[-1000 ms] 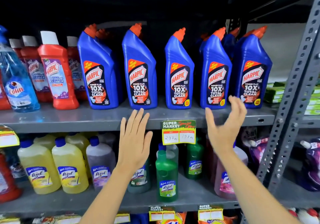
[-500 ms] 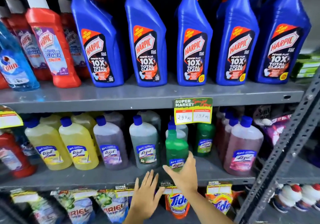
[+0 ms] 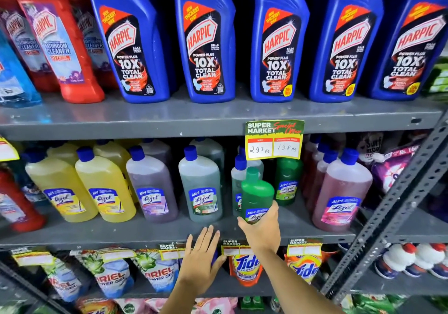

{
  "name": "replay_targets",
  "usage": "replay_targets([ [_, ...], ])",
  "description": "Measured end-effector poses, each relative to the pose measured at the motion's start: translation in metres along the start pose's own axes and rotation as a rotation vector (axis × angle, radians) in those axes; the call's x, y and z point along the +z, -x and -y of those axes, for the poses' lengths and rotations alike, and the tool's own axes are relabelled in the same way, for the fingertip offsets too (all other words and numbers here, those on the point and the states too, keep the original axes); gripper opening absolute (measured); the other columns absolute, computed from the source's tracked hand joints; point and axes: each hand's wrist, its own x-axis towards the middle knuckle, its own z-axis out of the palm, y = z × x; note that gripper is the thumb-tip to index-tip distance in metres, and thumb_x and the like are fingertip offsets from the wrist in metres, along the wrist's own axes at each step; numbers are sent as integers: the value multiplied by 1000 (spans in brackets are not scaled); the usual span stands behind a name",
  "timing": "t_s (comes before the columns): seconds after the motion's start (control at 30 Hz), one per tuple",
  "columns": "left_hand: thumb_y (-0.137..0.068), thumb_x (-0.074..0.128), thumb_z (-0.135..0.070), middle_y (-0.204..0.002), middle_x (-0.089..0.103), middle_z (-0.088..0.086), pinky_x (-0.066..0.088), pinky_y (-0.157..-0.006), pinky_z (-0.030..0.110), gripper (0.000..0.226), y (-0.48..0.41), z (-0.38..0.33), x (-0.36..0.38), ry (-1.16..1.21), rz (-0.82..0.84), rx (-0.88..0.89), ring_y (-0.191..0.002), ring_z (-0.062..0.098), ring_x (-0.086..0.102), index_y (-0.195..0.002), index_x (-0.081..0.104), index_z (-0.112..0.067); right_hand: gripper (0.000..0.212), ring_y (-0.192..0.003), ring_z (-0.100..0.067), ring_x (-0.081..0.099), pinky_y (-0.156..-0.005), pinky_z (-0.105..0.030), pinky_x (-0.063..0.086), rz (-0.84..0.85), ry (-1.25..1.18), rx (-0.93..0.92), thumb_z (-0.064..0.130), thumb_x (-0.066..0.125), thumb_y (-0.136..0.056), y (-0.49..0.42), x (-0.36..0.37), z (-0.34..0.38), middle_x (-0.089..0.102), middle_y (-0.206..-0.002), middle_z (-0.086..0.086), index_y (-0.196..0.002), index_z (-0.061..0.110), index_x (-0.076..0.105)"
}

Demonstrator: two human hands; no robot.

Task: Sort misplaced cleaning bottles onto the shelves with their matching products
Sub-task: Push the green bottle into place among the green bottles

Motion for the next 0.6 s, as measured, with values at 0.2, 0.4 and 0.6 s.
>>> replay_targets([
  [0.2,-102,15,-59,-146,49,3,7,-112,39,63,2,-3,-4,11,21,-19,-136,18,34,-143,44,-20,94,-102,-32,64,-81,-43,53,-64,-37,45,41,86,-54,-30,-46,-29,61,-118,-1,-128,27,29],
  [0.4,-102,14,-60,-145,50,4,6,-112,39,66,2,-4,-4,-20,28,-37,-136,18,32,-142,47,-19,101,-105,-31,63,-87,-42,51,-65,-36,43,40,88,-56,-42,-66,-41,60,-122,-3,-134,23,26],
  [0.6,-101,15,-59,-148,46,3,5,-113,41,65,0,1,2,-71,-62,-32,-148,11,0,-142,44,-19,115,-119,-33,55,-92,-45,49,-60,-63,49,25,91,-59,-34,-55,-51,47,-136,-11,-147,15,18],
])
